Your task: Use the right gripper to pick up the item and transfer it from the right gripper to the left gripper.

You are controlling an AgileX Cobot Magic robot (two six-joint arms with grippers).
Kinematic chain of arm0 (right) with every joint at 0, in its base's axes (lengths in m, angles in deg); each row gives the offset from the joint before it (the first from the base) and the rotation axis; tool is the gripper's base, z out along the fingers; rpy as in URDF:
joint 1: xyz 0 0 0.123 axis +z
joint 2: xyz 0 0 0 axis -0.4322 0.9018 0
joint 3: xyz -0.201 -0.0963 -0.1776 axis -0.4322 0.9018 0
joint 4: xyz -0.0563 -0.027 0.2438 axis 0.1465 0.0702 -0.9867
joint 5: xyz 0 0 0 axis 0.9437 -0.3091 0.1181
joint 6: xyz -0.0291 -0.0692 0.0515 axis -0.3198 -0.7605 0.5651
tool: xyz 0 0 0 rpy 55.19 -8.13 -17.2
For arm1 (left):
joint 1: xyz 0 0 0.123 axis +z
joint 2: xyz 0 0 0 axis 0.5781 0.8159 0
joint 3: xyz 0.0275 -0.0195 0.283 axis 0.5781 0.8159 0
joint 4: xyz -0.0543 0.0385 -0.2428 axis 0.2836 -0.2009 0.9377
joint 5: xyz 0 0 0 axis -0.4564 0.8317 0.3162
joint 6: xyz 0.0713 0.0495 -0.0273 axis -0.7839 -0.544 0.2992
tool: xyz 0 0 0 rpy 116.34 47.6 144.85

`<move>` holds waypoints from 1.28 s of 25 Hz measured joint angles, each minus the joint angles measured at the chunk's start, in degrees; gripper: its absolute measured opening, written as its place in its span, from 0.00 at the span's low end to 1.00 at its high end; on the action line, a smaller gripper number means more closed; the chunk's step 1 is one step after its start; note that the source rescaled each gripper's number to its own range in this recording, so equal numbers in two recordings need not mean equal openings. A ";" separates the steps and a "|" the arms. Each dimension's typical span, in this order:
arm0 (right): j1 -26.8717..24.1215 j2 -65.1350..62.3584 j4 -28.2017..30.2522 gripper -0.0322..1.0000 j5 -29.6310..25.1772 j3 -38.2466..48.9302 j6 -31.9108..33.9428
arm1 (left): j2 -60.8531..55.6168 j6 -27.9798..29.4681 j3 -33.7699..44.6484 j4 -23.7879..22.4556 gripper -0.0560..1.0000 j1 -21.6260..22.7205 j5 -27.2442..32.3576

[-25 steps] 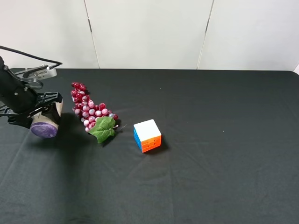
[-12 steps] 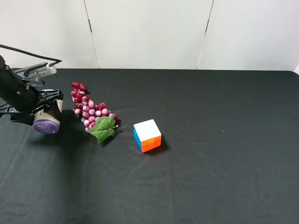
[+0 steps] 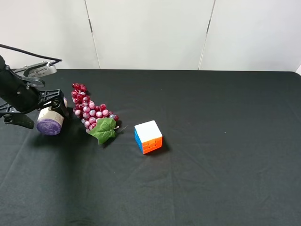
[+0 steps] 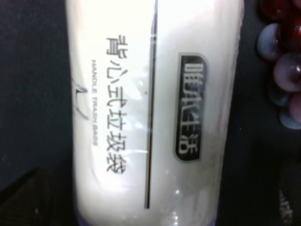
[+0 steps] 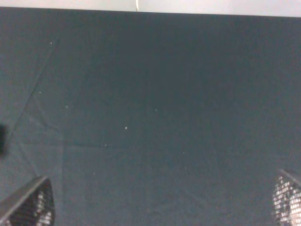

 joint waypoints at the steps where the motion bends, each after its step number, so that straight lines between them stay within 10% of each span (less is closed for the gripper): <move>1: 0.00 0.00 0.00 0.99 0.00 0.00 0.00 | 0.00 0.00 0.00 0.06 0.96 0.00 -0.05; 32: 0.00 0.00 -0.02 0.99 0.00 0.00 0.00 | -12.89 0.00 0.01 -5.63 1.00 0.00 6.36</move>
